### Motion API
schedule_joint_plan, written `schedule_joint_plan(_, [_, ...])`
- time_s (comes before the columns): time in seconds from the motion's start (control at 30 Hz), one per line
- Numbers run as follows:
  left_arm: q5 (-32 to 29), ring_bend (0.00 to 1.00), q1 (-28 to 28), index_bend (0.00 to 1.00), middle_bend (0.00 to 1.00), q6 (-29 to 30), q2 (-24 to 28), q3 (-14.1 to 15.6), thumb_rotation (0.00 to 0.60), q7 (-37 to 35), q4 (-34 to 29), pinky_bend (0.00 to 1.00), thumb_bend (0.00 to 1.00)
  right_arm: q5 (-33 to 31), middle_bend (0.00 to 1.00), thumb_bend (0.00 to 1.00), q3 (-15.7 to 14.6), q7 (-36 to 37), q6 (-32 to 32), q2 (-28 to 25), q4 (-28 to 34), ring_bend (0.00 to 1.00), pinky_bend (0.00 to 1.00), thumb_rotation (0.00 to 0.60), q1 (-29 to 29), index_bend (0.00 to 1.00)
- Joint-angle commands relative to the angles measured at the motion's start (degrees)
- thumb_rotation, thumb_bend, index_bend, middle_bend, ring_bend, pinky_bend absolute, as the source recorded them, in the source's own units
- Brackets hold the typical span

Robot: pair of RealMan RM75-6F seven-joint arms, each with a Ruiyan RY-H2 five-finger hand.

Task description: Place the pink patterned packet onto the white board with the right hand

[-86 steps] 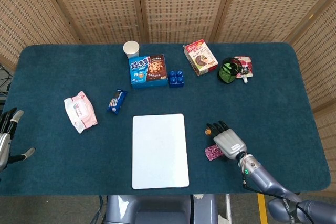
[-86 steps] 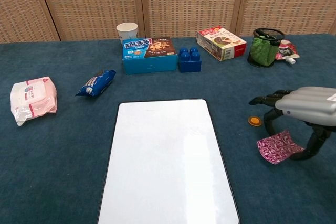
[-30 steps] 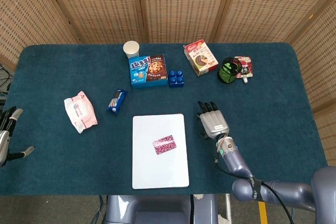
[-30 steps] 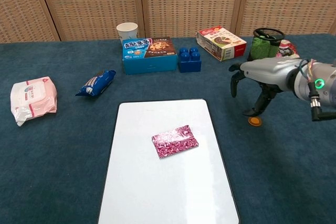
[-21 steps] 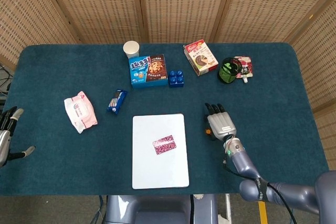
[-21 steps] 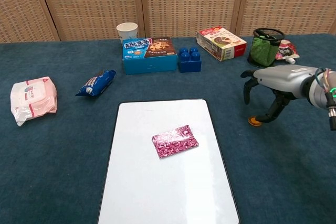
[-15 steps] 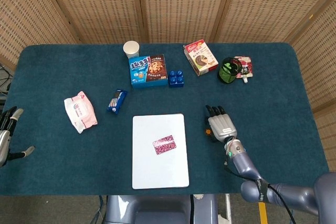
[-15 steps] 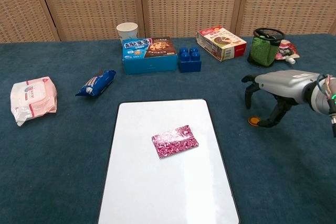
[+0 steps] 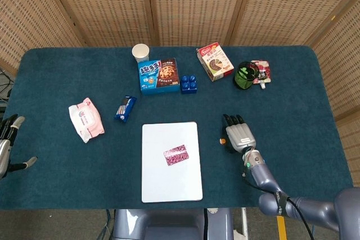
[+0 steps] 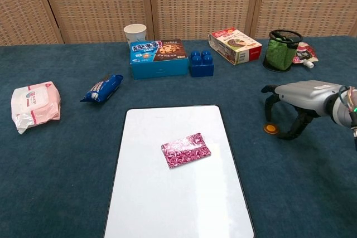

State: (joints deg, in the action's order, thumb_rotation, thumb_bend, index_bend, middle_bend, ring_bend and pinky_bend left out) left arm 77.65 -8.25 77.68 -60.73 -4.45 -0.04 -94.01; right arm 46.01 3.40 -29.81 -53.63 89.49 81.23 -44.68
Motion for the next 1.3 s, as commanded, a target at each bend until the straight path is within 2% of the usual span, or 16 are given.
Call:
schedule_joint_plan(0.03, [-0.04, 0.00, -0.02, 0.00, 0.00, -0.01, -0.03, -0.02, 0.600, 0.07, 0.01, 0.00, 0.00, -0.23, 0.00, 0.34, 0.29, -0.15, 0.29, 0.33, -0.25, 0.00, 0.00, 0.600, -0.12, 0.38])
schedule_joint_plan(0.4, [-0.41, 0.00, -0.10, 0.00, 0.00, -0.16, -0.11, -0.11, 0.600, 0.14, 0.13, 0.00, 0.00, -1.40, 0.00, 0.34, 0.92, -1.40, 0.99, 2.06, -1.69, 0.00, 0.00, 0.600, -0.43, 0.39])
schedule_joint_plan(0.73, [-0.57, 0.00, -0.15, 0.00, 0.00, -0.35, -0.05, -0.12, 0.600, -0.10, 0.21, 0.00, 0.00, -1.48, 0.00, 0.36, 0.98, -1.60, 1.27, 2.80, -3.47, 0.00, 0.00, 0.600, 0.11, 0.56])
schedule_joint_plan(0.9, [-0.64, 0.00, -0.20, 0.00, 0.00, -0.44, -0.08, -0.12, 0.600, -0.02, 0.15, 0.00, 0.00, -1.01, 0.00, 0.36, 1.10, -1.47, 1.29, 2.53, -3.29, 0.00, 0.00, 0.600, 0.34, 0.57])
schedule_joint_plan(1.13, [-0.53, 0.00, -0.22, 0.00, 0.00, -0.43, -0.07, -0.07, 0.600, 0.02, 0.09, 0.00, 0.00, -0.13, 0.00, 0.36, 1.87, -1.17, 1.07, 1.80, -1.67, 0.00, 0.00, 0.600, 0.30, 0.57])
schedule_joint_plan(1.3, [-0.57, 0.00, -0.32, 0.00, 0.00, -0.59, -0.09, -0.06, 0.600, 0.11, 0.07, 0.00, 0.00, -0.54, 0.00, 0.36, 4.88, -2.46, 0.82, 0.83, 4.13, 0.00, 0.00, 0.600, -1.95, 0.57])
